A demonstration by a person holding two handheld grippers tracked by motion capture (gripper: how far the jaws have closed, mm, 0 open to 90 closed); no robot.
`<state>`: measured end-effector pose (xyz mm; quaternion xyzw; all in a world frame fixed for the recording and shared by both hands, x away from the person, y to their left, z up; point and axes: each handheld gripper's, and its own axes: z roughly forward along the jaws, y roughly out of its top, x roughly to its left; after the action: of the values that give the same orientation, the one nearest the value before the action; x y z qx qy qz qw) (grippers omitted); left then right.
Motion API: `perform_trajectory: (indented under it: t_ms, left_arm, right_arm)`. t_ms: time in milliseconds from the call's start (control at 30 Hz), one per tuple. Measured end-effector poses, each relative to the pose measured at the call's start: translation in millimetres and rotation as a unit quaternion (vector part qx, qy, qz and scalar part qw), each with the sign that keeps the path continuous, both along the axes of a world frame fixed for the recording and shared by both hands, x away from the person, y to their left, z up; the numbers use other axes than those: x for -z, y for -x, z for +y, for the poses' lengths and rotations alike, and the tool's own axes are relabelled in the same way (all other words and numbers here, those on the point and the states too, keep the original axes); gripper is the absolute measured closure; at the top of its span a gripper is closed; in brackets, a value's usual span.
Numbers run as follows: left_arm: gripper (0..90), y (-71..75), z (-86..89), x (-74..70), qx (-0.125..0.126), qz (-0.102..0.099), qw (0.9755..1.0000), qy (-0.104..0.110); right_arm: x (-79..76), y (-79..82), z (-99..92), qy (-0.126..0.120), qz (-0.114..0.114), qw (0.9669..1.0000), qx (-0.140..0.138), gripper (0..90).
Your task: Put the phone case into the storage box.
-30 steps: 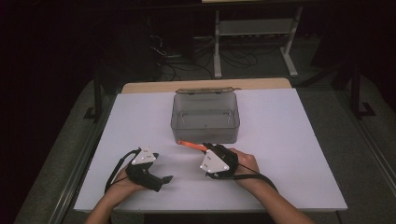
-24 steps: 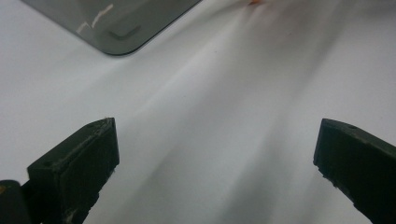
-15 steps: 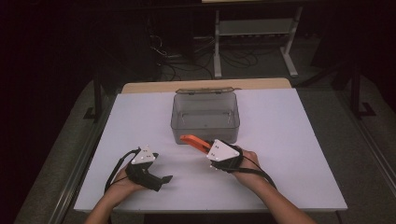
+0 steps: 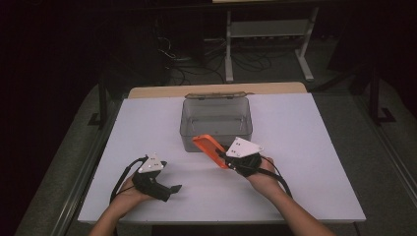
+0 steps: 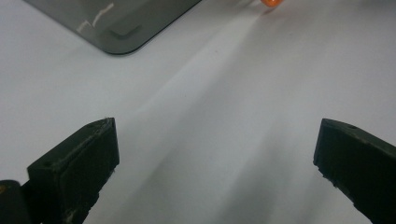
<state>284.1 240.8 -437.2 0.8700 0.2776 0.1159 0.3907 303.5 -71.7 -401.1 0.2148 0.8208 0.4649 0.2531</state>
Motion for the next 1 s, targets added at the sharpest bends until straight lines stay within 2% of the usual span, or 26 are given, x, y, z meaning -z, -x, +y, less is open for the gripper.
perform_trajectory:
  t_ms: [167, 300, 533, 1000]
  left_arm:
    - [0.0, -0.1, 0.1, -0.2, 0.000, 0.000, 1.0000, 0.000]
    - [0.0, -0.1, 0.1, -0.2, 0.000, 0.001, 1.0000, 0.000]
    - [0.0, 0.0, 0.2, -0.4, 0.001, 0.002, 1.0000, -0.001]
    - [0.0, 0.3, -0.4, -0.4, 0.004, 0.000, 1.0000, -0.001]
  right_arm:
    - [-0.8, -4.3, -4.7, -0.027, 0.028, 0.9993, 0.001, 79.0]
    - [-0.9, -8.1, -9.2, -0.051, 0.055, 0.9972, 0.002, 79.0]
    - [-1.5, -11.9, -14.8, -0.072, 0.074, 0.9947, 0.006, 79.0]
    - [-5.6, -12.5, -18.0, -0.069, 0.076, 0.9946, 0.008, 79.0]
